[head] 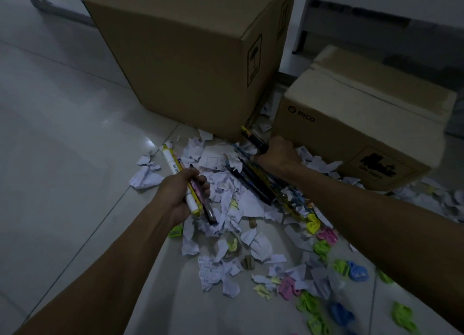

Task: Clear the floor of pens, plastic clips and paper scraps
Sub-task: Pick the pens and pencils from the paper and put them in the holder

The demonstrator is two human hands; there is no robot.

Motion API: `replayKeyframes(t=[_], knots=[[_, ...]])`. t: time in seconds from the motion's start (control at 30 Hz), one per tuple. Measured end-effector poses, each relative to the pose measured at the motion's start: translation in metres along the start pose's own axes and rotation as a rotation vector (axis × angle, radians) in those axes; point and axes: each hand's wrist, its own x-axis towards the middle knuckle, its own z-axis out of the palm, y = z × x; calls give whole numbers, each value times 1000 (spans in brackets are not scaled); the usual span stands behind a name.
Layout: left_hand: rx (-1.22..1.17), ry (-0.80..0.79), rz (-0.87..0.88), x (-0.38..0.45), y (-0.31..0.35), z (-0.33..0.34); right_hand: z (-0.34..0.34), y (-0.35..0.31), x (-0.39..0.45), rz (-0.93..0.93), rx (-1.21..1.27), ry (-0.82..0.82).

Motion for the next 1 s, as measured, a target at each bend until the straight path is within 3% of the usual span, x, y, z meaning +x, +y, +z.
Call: replayKeyframes(t=[0.17, 0.3, 0.57, 0.7, 0.87, 1.0], knots=[[57, -23, 24, -2, 1, 1, 6, -1, -1, 9, -113, -53], [79, -12, 24, -2, 0, 2, 0, 3, -4, 33, -13, -64], [125, -29, 36, -5, 0, 23, -45, -12, -17, 172, 728, -100], [207, -76, 38, -14, -2, 49, -67, -3, -27, 337, 955, -258], [292, -128, 82, -32, -10, 94, -83, 17, -49, 394, 1309, -340], [348, -183, 76, -43, -21, 125, -97, 27, -72, 369, 1389, -441]])
